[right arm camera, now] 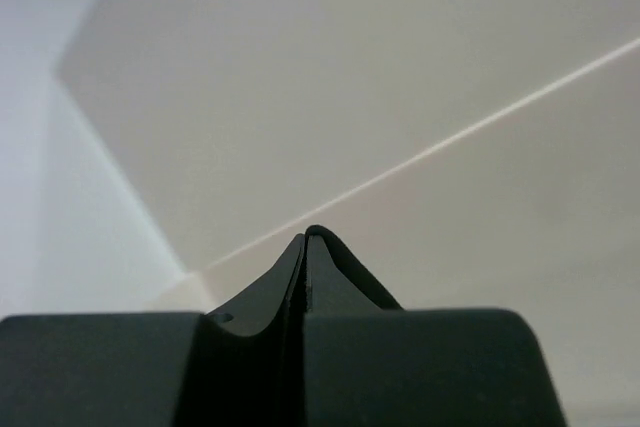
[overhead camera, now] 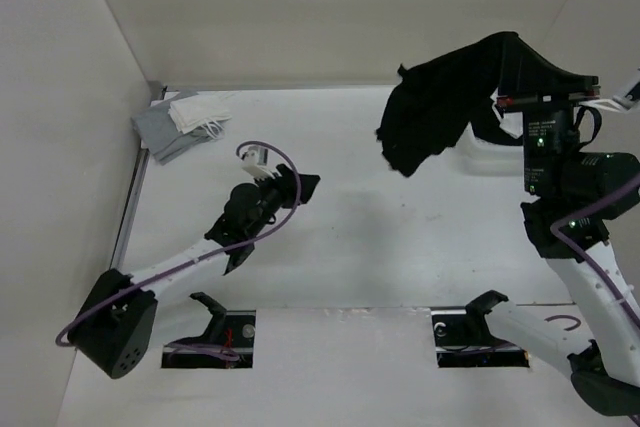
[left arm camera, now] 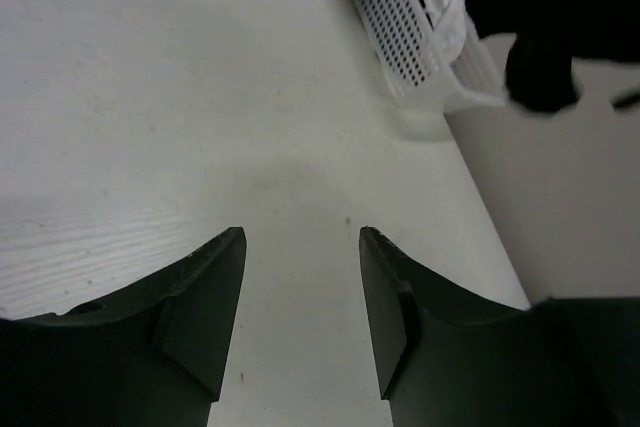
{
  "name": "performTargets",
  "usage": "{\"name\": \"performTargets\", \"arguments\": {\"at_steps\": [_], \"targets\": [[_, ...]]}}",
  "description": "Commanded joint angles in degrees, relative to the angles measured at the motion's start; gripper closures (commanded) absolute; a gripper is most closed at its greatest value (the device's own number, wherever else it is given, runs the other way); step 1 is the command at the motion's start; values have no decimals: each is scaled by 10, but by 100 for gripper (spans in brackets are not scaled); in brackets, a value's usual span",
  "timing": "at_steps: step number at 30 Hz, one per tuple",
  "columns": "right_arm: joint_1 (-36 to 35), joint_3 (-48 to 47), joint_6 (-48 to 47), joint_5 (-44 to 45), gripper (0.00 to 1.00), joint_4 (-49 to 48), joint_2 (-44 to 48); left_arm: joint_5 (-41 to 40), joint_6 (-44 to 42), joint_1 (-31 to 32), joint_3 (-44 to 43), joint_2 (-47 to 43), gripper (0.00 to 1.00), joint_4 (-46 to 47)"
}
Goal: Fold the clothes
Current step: Move the tank top to the center of the board, then flatten the tank top out
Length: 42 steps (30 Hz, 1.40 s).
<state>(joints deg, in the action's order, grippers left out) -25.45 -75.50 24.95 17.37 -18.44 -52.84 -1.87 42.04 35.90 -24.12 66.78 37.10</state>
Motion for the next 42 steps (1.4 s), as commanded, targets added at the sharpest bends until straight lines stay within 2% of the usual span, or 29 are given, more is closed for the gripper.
{"name": "performTargets", "arguments": {"at_steps": [1, 2, 4, 5, 6, 8, 10, 12, 14, 15, 16, 18, 21, 23, 27, 30, 32, 36, 42], "targets": [[-80, 55, -12, -18, 97, 28, -6, -2, 56, -69, 15, -80, 51, -58], [-84, 71, -7, -18, 96, 25, -6, -2, 68, -93, 22, -102, 50, -78], [-107, 211, 55, -19, 92, -18, -27, 0, 85, -133, 40, -138, 49, -102], [-106, 248, 75, -22, 90, -32, -40, 5, 89, -152, 49, -154, 49, -112], [-96, 305, 108, -37, 81, -54, -78, 12, 88, -173, 60, -175, 48, -128], [-56, 345, 134, -62, 59, -63, -158, 17, 75, -183, 65, -187, 48, -153], [-43, 356, 148, -69, 45, -32, -194, 14, 54, -169, 65, -187, 49, -177], [-44, 365, 141, -62, 38, -13, -191, 5, 35, -142, 63, -181, 49, -193], [-62, 379, 133, -59, 41, 8, -177, -17, 9, -104, 60, -170, 50, -209], [-76, 390, 135, -55, 51, 34, -163, -29, -5, -81, 56, -161, 52, -219], [-90, 402, 139, -45, 66, 76, -149, -35, -18, -59, 48, -150, 57, -225], [-102, 424, 180, -17, 81, 123, -138, -31, -41, 6, 17, -117, 65, -233], [-118, 473, 249, 23, 89, 161, -117, -45, -84, 113, -34, -58, 66, -235], [-126, 498, 284, 37, 87, 170, -105, -60, -114, 167, -60, -14, 64, -236], [-129, 546, 337, 66, 69, 174, -57, -110, -171, 254, -122, 87, 54, -226], [-124, 580, 368, 83, 61, 191, 19, -126, -203, 285, -159, 137, 51, -216], [-105, 599, 382, 88, 60, 213, 85, -141, -233, 306, -194, 191, 52, -205], [-51, 621, 389, 89, 63, 270, 204, -162, -252, 333, -244, 247, 59, -224], [19, 637, 375, 62, 64, 292, 274, -212, -294, 381, -298, 309, 64, -255]]}}
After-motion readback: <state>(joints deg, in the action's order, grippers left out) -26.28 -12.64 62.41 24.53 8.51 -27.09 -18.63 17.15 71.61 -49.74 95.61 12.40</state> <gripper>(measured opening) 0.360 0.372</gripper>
